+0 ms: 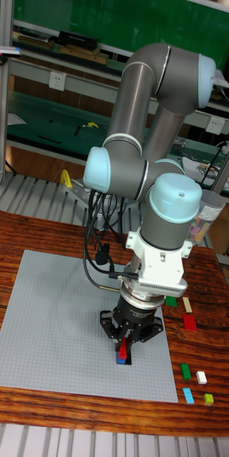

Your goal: Build with small Lego blocks

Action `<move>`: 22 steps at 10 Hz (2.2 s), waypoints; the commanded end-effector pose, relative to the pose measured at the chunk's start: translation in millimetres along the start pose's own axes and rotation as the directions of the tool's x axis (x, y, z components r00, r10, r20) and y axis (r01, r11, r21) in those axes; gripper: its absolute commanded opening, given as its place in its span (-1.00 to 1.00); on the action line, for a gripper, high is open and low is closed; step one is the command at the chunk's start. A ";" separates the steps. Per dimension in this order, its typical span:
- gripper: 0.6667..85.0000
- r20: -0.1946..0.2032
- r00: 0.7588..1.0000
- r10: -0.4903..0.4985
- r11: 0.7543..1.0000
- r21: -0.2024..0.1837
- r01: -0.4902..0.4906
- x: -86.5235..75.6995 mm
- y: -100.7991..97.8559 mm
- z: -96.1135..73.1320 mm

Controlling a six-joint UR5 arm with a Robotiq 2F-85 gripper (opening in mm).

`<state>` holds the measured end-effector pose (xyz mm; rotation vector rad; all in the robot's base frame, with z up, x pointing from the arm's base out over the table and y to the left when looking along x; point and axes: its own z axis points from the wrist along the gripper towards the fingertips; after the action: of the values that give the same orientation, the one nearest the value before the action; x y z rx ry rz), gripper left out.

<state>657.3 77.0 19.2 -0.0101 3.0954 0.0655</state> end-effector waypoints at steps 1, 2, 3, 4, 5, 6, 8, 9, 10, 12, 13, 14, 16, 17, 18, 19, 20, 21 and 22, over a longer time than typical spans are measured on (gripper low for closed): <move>-0.98 0.003 1.000 0.007 1.000 -0.012 -0.007 -1.5 1.4 -0.2; -0.98 0.003 1.000 0.007 1.000 -0.015 -0.007 -1.4 2.2 0.2; -0.98 0.005 1.000 0.007 1.000 -0.015 -0.007 -1.1 2.2 0.8; -0.98 0.008 1.000 0.007 1.000 -0.017 -0.007 -0.6 2.3 1.6; -0.98 0.010 1.000 0.004 1.000 -0.017 -0.004 -0.5 2.3 1.9; -0.98 0.010 1.000 0.001 1.000 -0.017 -0.001 -0.5 2.1 1.7; -0.98 0.010 1.000 -0.002 1.000 -0.015 0.002 -0.4 0.2 0.4; -0.98 0.008 1.000 -0.004 1.000 -0.012 0.004 -0.5 -0.5 -0.1; -0.98 0.008 1.000 -0.004 1.000 -0.011 0.004 -0.8 -0.7 -0.1; -0.98 0.010 1.000 -0.004 1.000 -0.011 0.004 -1.3 -0.6 1.8; -0.98 0.013 1.000 -0.007 1.000 -0.012 0.007 -2.0 -0.4 2.7; -0.98 0.013 1.000 -0.007 1.000 -0.012 0.007 -2.0 -0.3 2.8; -0.98 0.016 1.000 -0.008 1.000 -0.010 0.009 -1.7 0.2 3.3; -0.98 0.016 1.000 -0.010 1.000 -0.010 0.010 -1.5 -0.1 3.3; -0.98 0.016 1.000 -0.013 1.000 -0.010 0.013 -1.5 -0.5 2.9; -0.98 0.016 1.000 -0.015 1.000 -0.010 0.015 -1.5 -1.1 2.5; -0.98 0.016 1.000 -0.016 1.000 -0.013 0.016 -1.5 -0.9 2.2; -0.98 0.015 1.000 -0.021 0.999 -0.024 0.022 -1.0 1.6 2.0; -0.98 0.014 0.999 -0.030 0.999 -0.038 0.030 -0.4 5.0 1.4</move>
<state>657.6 77.2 16.0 -0.0520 3.0817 0.0813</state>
